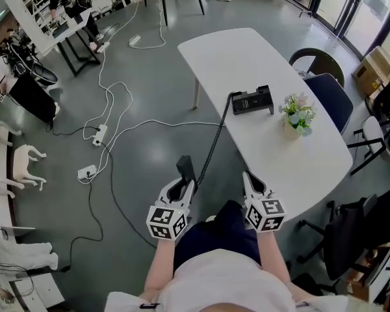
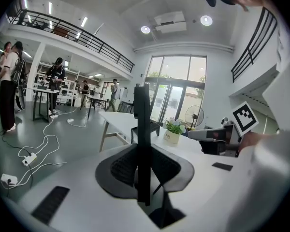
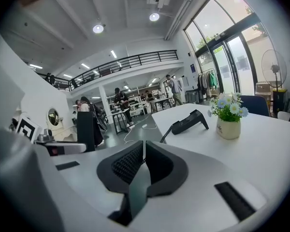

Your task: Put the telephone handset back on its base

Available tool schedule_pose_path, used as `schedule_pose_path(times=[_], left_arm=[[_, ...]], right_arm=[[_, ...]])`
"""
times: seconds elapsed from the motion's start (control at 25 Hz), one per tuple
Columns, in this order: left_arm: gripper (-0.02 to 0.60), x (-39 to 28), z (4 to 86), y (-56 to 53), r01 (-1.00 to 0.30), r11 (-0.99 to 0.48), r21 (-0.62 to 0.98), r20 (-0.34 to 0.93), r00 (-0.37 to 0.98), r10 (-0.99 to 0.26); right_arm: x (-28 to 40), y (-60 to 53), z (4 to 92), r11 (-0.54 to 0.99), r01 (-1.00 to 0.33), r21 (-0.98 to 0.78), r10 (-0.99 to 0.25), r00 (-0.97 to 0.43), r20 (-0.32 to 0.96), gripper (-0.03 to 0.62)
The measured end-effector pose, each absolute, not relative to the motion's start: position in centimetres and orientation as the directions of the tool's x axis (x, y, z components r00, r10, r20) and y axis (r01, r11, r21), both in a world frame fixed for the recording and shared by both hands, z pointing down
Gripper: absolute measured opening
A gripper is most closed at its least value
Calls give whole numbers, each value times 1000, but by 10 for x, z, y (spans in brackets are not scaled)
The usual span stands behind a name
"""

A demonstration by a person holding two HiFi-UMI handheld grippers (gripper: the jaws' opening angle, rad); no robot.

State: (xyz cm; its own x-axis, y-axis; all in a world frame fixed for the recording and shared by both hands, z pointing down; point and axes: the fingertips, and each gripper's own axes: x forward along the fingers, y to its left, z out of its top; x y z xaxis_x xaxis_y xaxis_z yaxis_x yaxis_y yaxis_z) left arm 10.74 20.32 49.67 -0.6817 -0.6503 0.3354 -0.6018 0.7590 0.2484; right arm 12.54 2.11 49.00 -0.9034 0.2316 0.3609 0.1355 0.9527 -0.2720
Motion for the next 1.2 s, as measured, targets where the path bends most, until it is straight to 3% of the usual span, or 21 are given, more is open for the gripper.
schedule_pose_path(times=[0.64, 1.2], left_arm=[[83, 75, 504, 217, -572, 775, 267, 351, -692, -631], [84, -47, 509, 217, -548, 787, 282, 347, -707, -616]], right_arm=[[83, 37, 499, 945, 170, -278, 272, -883, 383, 41], [-53, 38, 497, 940, 217, -262, 306, -875, 374, 41]])
